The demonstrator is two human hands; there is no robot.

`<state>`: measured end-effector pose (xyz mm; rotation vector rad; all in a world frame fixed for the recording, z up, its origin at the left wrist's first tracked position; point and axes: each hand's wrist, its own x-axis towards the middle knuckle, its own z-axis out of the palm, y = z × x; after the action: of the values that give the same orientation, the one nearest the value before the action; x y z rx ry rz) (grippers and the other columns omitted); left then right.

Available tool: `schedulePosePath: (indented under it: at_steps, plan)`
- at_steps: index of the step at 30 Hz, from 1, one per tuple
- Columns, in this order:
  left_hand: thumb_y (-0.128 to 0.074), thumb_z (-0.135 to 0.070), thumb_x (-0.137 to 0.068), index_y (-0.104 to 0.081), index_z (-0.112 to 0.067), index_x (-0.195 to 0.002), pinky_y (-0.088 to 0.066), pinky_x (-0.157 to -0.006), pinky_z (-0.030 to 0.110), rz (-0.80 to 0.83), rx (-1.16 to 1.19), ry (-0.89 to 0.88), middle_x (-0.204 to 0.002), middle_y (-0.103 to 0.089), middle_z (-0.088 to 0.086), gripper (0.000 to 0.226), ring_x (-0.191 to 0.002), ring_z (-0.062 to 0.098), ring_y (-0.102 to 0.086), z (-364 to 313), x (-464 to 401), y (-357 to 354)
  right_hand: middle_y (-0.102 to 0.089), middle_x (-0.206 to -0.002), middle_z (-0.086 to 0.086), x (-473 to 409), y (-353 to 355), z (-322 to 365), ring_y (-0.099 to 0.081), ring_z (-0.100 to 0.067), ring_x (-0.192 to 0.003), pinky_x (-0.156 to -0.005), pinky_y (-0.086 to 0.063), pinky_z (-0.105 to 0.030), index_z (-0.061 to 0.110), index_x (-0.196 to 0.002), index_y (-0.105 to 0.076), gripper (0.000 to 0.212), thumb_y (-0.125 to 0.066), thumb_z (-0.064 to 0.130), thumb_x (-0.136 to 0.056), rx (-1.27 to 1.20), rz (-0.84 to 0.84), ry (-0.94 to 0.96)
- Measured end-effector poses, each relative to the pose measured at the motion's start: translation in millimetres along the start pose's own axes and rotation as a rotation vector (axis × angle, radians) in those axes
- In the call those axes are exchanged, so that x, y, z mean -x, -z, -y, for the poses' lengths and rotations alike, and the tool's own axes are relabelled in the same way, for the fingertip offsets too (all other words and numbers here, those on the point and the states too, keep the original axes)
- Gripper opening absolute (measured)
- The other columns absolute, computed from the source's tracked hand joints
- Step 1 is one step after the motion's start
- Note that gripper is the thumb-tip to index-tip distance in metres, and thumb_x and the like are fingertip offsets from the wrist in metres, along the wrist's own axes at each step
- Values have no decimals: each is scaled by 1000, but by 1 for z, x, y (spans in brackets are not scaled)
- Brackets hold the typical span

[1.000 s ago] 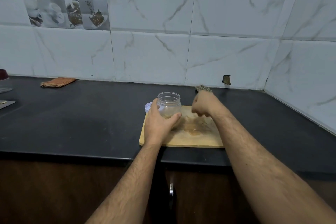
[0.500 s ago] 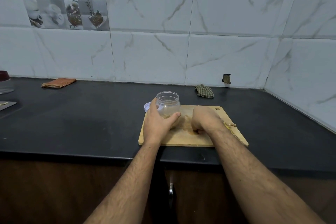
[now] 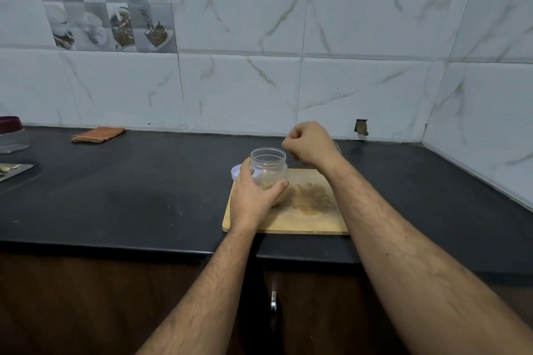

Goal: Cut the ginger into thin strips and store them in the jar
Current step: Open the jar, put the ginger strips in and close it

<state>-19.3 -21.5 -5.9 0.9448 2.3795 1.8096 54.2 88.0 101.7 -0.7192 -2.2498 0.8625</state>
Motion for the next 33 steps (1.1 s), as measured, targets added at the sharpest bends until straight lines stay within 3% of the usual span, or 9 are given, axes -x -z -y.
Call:
schedulePosePath:
  at_steps: [6, 9, 15, 19, 21, 24, 28, 30, 33]
  plan:
    - [-78, -51, -71, -33, -33, -144, -34, -83, 24, 15, 13, -2, -135, -51, -8, 88, -113, 10, -49, -1, 0, 2, -63, -63, -1, -11, -18, 8, -57, -18, -57, -49, -42, -25, 9, -67, -66, 15, -61, 4, -80, 133, 141, -24]
    - [-79, -48, -72, -33, -33, -144, -34, -83, 24, 33, 27, 3, -135, -50, -7, 87, -103, 6, -44, -2, -3, 3, -62, -64, -5, -13, -17, 5, -54, -20, -58, -48, -40, -24, -2, -78, -70, 16, -55, 4, -79, 90, 102, -26]
    - [-81, -49, -69, -32, -33, -143, -42, -94, 30, 18, 80, 16, -138, -50, -8, 90, -123, 13, -51, 4, -12, 12, -61, -62, 4, -13, -13, -6, -57, -14, -55, -45, -37, -20, 15, -72, -67, 16, -57, 5, -81, -69, 4, 2]
    - [-83, -46, -65, -38, -30, -140, -44, -97, 30, -95, 99, 44, -133, -55, -8, 89, -121, 14, -53, 13, -26, 38, -61, -57, 4, -15, -30, -23, -59, -18, -56, -46, -40, -24, 14, -71, -66, 13, -58, 8, -78, -123, -43, -44]
    - [-83, -45, -65, -39, -31, -138, -44, -96, 31, -129, 116, 66, -131, -56, -9, 86, -120, 13, -53, 21, -31, 53, -64, -68, 4, -15, -46, -31, -63, -19, -62, -47, -42, -24, 17, -75, -65, 12, -58, 8, -80, -69, 19, -60]
    - [-83, -46, -66, -38, -32, -139, -45, -97, 33, -173, 116, 102, -131, -56, -8, 87, -121, 15, -53, 35, -37, 71, -68, -97, 4, -18, -73, -38, -65, -21, -85, -68, -51, -30, 25, -82, -63, 19, -56, 7, -83, 100, 96, -24]
    - [-81, -44, -68, -35, -32, -141, -41, -90, 29, -182, 115, 131, -133, -53, -8, 87, -122, 15, -51, 47, -41, 80, -61, -132, 0, -21, -102, -41, -57, -24, -116, -88, -49, -34, 28, -127, -61, 47, -46, 5, -90, 371, 208, 31]
    - [-81, -44, -68, -36, -32, -141, -41, -91, 29, -185, 118, 135, -133, -53, -9, 87, -122, 15, -51, 52, -42, 82, -59, -136, -1, -20, -111, -39, -56, -26, -119, -87, -48, -34, 30, -137, -55, 52, -44, 5, -92, 456, 240, 61]
    - [-82, -45, -67, -36, -32, -141, -43, -94, 31, -179, 121, 129, -134, -53, -9, 88, -123, 14, -50, 56, -41, 81, -65, -127, -1, -20, -120, -39, -60, -26, -111, -80, -49, -32, 28, -127, -63, 45, -45, 7, -92, 571, 221, 85]
